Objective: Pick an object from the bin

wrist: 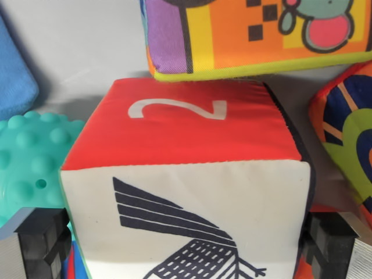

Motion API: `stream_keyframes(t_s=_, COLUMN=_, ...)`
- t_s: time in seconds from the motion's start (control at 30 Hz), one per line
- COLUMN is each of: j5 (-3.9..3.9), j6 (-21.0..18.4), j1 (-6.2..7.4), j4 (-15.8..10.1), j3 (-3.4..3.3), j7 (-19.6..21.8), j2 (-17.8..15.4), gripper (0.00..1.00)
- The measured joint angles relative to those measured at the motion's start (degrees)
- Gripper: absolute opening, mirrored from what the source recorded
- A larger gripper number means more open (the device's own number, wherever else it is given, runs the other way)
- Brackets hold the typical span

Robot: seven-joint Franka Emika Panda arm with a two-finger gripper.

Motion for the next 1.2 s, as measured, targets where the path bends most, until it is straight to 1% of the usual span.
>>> stream_keyframes(t_s=0.03, j5=0.00, j6=0.04, j1=0.01, j4=0.00, j3=-0.01, j7=0.00, j2=0.03, gripper=0.00)
stream_keyframes(t_s=1.2, j5=0.00, j6=0.08, j1=0.10, j4=0.06, j3=-0.02, j7=0.01, j2=0.03, gripper=0.00)
